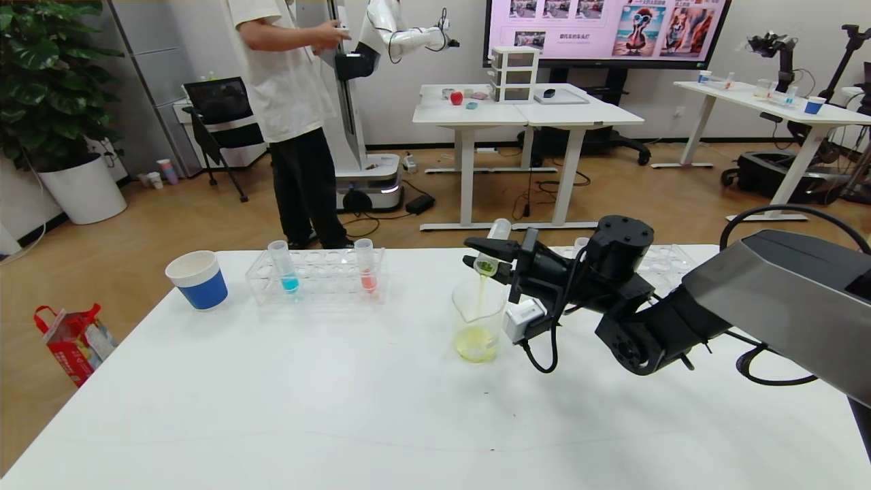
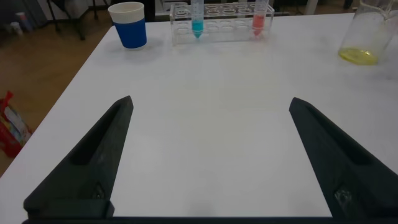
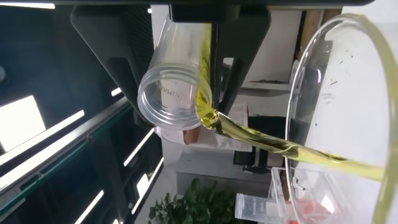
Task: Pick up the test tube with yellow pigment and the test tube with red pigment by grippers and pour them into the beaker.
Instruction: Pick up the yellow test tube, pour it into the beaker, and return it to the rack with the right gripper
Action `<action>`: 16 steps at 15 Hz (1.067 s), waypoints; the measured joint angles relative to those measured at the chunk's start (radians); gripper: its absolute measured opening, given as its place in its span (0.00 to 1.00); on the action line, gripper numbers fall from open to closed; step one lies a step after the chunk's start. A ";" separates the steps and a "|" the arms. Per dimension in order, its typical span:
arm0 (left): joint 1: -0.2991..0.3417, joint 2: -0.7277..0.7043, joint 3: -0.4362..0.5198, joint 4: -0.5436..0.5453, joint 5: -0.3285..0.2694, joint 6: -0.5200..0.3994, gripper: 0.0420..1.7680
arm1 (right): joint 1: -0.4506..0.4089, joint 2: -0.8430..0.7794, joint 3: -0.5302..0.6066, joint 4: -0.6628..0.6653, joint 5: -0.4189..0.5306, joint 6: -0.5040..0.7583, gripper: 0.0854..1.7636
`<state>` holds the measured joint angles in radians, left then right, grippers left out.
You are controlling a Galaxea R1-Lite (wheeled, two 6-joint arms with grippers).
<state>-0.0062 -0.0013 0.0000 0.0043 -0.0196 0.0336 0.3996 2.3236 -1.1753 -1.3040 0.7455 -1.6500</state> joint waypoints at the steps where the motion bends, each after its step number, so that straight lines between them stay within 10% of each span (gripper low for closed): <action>1: 0.000 0.000 0.000 0.000 0.000 0.000 0.99 | -0.001 0.000 -0.001 0.000 0.000 -0.016 0.26; 10: 0.000 0.000 0.000 0.000 0.000 0.000 0.99 | -0.010 -0.003 0.009 0.001 0.011 -0.029 0.26; 16: 0.000 0.000 0.000 0.000 0.000 0.000 0.99 | 0.005 -0.113 0.095 -0.083 -0.126 0.547 0.26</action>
<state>-0.0062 -0.0013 0.0000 0.0047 -0.0200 0.0336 0.4045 2.2111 -1.0800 -1.3872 0.6196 -1.1034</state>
